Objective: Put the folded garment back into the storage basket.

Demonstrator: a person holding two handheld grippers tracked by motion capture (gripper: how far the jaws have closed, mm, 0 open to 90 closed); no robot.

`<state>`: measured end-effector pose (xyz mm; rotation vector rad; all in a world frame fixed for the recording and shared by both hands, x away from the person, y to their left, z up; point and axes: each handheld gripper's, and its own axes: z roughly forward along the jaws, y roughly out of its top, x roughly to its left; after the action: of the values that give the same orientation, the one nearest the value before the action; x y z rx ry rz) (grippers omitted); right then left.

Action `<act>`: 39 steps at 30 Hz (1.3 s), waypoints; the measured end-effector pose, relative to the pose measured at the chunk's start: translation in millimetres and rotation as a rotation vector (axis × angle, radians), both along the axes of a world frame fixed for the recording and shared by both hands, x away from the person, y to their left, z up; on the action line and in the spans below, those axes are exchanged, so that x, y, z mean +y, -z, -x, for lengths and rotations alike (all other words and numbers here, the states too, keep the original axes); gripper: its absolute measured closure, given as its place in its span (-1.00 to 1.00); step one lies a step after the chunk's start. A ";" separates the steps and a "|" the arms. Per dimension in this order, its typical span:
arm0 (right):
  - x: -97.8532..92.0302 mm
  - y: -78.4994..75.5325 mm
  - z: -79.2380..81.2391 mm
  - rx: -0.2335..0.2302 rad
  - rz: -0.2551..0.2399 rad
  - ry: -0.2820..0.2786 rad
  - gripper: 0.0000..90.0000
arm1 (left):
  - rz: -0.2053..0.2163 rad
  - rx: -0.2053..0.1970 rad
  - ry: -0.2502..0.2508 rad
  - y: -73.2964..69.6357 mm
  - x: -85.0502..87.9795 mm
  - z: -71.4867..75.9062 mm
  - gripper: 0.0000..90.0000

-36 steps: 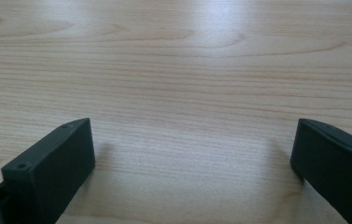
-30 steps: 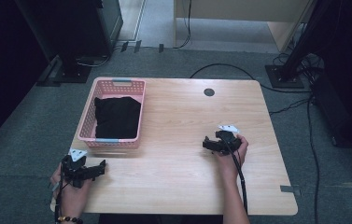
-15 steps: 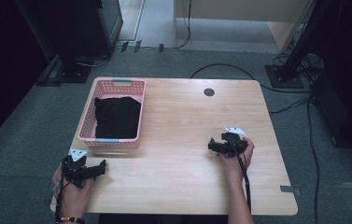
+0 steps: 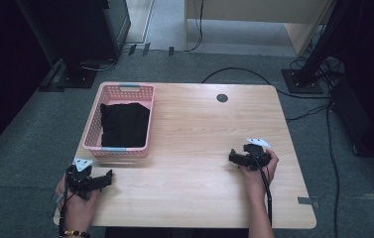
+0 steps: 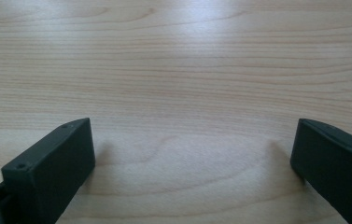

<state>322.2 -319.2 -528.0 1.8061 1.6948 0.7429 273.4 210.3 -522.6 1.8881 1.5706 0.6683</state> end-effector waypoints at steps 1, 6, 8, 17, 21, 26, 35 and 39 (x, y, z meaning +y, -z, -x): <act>-1.5 0.1 0.7 -0.001 0.000 0.000 -1.00 | 0.001 0.000 0.000 0.0 0.0 0.0 -1.00; -9.1 0.3 5.2 -0.002 0.000 0.008 -1.00 | 0.001 0.000 -0.001 0.0 0.0 0.0 -1.00; -11.6 0.3 6.9 -0.002 0.001 0.010 -1.00 | 0.001 -0.001 -0.001 0.1 0.0 0.0 -1.00; -23.3 0.4 13.7 -0.001 0.000 0.026 -1.00 | 0.000 0.001 0.000 0.0 0.0 0.1 -1.00; -28.9 0.5 17.0 -0.002 0.000 0.032 -1.00 | 0.000 0.001 0.000 0.0 0.0 0.1 -1.00; -35.1 0.6 20.6 -0.001 0.000 0.038 -1.00 | 0.000 0.001 0.000 -0.1 0.0 0.1 -1.00; -44.7 0.8 27.1 -0.003 0.000 0.051 -1.00 | 0.000 0.001 0.000 0.0 0.0 0.1 -1.00; -49.3 0.9 30.5 -0.002 0.001 0.057 -1.00 | 0.000 0.001 0.000 0.0 0.0 0.1 -1.00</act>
<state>291.7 -368.5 -528.9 1.8444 1.6351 0.7186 273.3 210.3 -522.6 1.8885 1.5707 0.6678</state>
